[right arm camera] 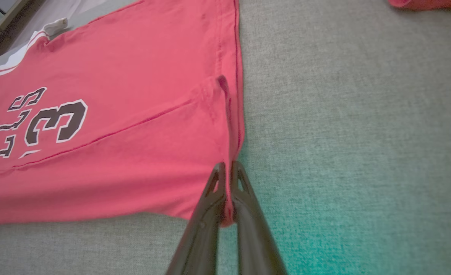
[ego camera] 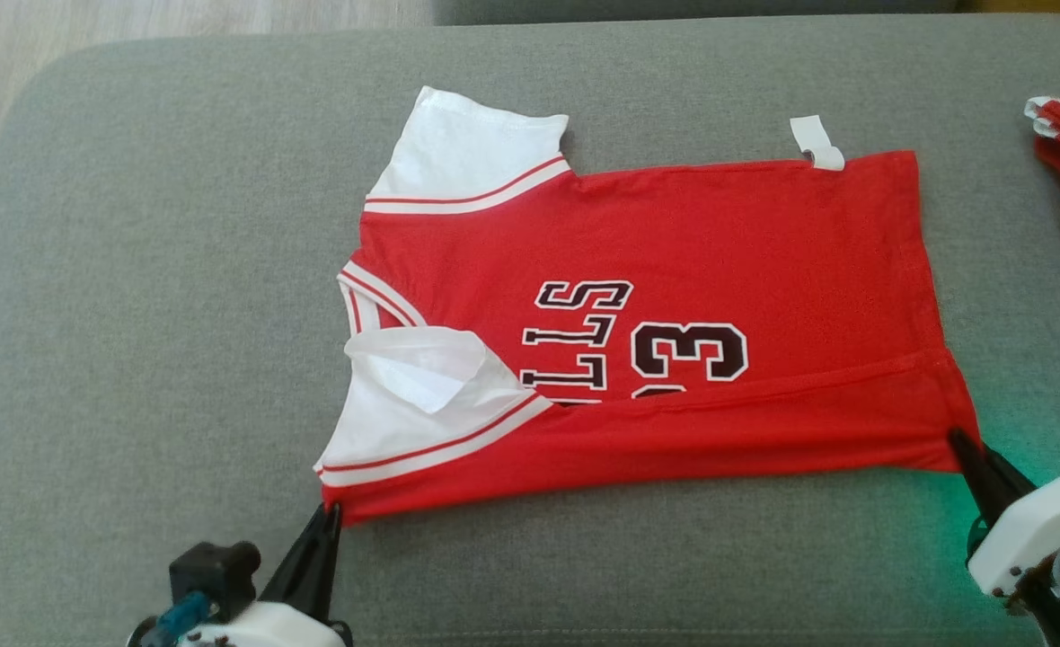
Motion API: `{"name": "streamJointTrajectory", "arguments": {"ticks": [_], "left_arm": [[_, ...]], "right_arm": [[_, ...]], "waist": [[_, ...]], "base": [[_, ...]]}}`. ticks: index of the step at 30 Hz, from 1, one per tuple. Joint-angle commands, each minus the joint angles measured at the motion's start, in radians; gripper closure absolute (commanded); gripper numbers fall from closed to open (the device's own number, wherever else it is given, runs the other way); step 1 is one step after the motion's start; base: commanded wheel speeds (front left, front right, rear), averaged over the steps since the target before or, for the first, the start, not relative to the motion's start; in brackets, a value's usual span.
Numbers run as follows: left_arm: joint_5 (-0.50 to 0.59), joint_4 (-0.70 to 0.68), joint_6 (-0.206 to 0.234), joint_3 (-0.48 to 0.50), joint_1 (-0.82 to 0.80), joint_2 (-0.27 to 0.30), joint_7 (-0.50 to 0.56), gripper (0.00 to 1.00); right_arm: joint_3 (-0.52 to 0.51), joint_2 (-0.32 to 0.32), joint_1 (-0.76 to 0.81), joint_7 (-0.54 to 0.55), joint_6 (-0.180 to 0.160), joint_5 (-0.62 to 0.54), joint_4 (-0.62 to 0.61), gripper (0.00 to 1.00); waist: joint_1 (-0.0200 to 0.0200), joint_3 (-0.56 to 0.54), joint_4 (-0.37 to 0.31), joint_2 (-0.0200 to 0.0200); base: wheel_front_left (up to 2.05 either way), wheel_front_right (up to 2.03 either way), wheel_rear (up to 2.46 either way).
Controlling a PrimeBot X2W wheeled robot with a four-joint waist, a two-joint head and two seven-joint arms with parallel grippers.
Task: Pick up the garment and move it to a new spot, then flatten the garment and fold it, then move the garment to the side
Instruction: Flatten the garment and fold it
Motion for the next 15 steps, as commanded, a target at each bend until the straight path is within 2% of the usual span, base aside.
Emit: {"name": "streamJointTrajectory", "arguments": {"ticks": [1, 2, 3, 4, 5, 6, 8, 12, 15], "left_arm": [[0.005, -0.035, 0.009, 0.029, -0.015, 0.021, 0.002, 1.00], [0.004, -0.036, 0.007, 0.026, -0.016, 0.021, 0.005, 1.00], [0.005, -0.035, 0.007, 0.022, -0.018, 0.020, 0.009, 1.00], [0.006, -0.033, 0.008, 0.018, -0.021, 0.018, 0.011, 1.00], [0.006, -0.028, 0.008, 0.015, -0.026, 0.015, 0.013, 1.00], [0.008, -0.021, 0.007, 0.010, -0.033, 0.014, 0.016, 0.82], [0.010, -0.006, 0.010, 0.006, -0.044, 0.009, 0.019, 0.00], [0.014, -0.005, 0.013, -0.005, -0.048, 0.012, 0.038, 0.00], [0.022, -0.058, 0.019, 0.004, -0.067, 0.032, 0.051, 0.00]], "right_arm": [[-0.008, -0.044, 0.009, 0.007, -0.002, -0.008, -0.038, 1.00], [-0.012, -0.042, 0.012, 0.011, -0.002, -0.012, -0.044, 1.00], [-0.015, -0.039, 0.014, 0.016, -0.002, -0.017, -0.051, 0.87], [-0.018, -0.036, 0.016, 0.020, -0.002, -0.021, -0.056, 0.68], [-0.022, -0.031, 0.018, 0.024, -0.002, -0.024, -0.060, 0.21], [-0.026, -0.026, 0.019, 0.026, -0.002, -0.027, -0.065, 0.00], [-0.036, -0.014, 0.018, 0.025, -0.002, -0.034, -0.076, 0.00], [-0.048, -0.001, 0.009, 0.015, -0.002, -0.057, -0.111, 0.00], [-0.063, 0.009, -0.005, -0.004, -0.002, -0.066, -0.155, 0.00]], "waist": [[0.0000, 0.003, 0.001, -0.0001], [0.0000, 0.004, 0.000, -0.0001], [0.0000, 0.004, 0.000, -0.0001], [0.0000, 0.004, 0.000, -0.0001], [0.0000, 0.004, 0.001, -0.0001], [0.0000, 0.004, 0.001, -0.0001], [0.0000, -0.001, -0.005, -0.0001], [0.0000, -0.012, -0.024, -0.0001], [0.0000, -0.015, -0.036, -0.0001]], "base": [[0.00, 0.00, 0.00], [0.00, 0.00, 0.00], [0.00, 0.00, 0.00], [0.00, 0.00, 0.00], [0.00, 0.00, 0.00], [0.00, 0.00, 0.00], [0.00, 0.00, 0.00], [0.00, 0.00, 0.00], [0.00, 0.00, 0.00]]}}
